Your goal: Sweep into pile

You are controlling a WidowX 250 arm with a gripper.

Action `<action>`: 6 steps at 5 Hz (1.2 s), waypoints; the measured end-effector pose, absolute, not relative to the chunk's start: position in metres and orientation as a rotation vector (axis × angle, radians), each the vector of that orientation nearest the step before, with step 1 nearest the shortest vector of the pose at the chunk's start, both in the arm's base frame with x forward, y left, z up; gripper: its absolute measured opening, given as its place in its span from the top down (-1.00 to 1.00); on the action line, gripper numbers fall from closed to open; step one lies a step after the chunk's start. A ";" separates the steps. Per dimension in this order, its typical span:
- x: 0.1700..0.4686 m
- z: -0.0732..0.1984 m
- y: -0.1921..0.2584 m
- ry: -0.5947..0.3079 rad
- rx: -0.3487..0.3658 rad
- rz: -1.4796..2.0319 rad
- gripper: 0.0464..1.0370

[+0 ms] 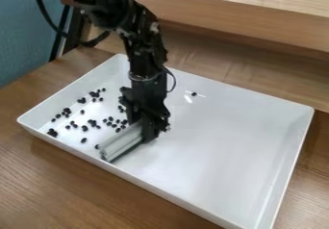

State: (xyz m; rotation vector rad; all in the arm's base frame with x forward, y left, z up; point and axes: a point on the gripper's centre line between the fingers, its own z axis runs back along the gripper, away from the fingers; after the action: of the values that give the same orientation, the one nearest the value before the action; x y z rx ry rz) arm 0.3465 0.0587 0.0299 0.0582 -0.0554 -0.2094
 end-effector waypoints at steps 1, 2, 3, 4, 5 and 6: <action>0.361 0.028 0.064 -0.079 0.044 -0.224 0.29; 0.368 0.028 0.072 -0.096 0.037 -0.234 0.29; 0.370 0.028 0.079 -0.108 0.041 -0.224 0.29; 0.365 0.025 0.090 -0.105 0.049 -0.191 0.29; 0.355 0.025 0.106 -0.111 0.055 -0.139 0.29; 0.343 0.027 0.127 -0.110 0.060 -0.077 0.29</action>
State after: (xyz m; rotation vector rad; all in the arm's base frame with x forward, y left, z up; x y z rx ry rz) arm 0.3431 0.1275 0.0266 0.0599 -0.1098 -0.0771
